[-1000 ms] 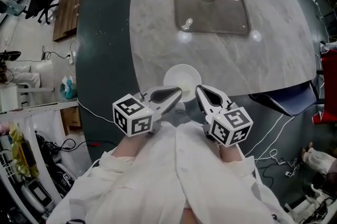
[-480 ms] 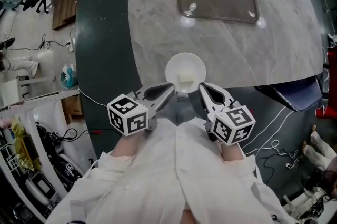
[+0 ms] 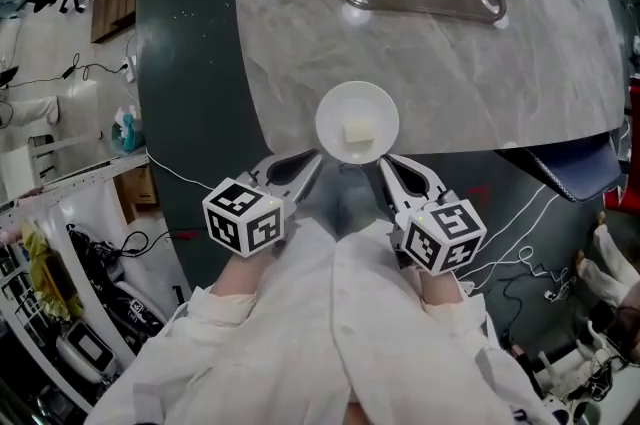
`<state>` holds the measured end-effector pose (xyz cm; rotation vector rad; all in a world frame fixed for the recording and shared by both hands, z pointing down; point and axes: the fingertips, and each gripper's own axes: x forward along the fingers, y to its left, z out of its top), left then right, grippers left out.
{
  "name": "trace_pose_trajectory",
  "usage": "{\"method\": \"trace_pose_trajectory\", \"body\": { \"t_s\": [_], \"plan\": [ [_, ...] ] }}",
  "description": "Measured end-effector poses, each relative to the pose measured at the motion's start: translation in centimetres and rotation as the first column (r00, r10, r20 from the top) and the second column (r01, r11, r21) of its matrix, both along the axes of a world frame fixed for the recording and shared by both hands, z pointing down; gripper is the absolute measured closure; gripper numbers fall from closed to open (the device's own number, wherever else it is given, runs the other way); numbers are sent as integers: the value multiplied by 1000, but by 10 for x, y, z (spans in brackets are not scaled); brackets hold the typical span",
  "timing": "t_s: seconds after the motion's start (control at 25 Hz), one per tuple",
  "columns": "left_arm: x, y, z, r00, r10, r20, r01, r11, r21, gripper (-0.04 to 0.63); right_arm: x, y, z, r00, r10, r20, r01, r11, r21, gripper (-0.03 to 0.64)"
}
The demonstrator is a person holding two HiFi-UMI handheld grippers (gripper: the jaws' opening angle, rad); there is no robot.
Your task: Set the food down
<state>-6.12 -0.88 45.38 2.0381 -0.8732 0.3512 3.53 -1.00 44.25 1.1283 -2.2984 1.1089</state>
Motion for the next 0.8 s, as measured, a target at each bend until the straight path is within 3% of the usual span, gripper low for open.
{"method": "trace_pose_trajectory", "body": {
  "t_s": [0.44,0.8],
  "plan": [
    [10,8,28,999,37,4,-37,997,-75,568,-10,7,21,1000,-28,1,28,999,-32,613],
    [7,5,47,999,24,30,-21,993,-116,566,3,1,45,998,45,-32,-47,995,-82,611]
  ]
}}
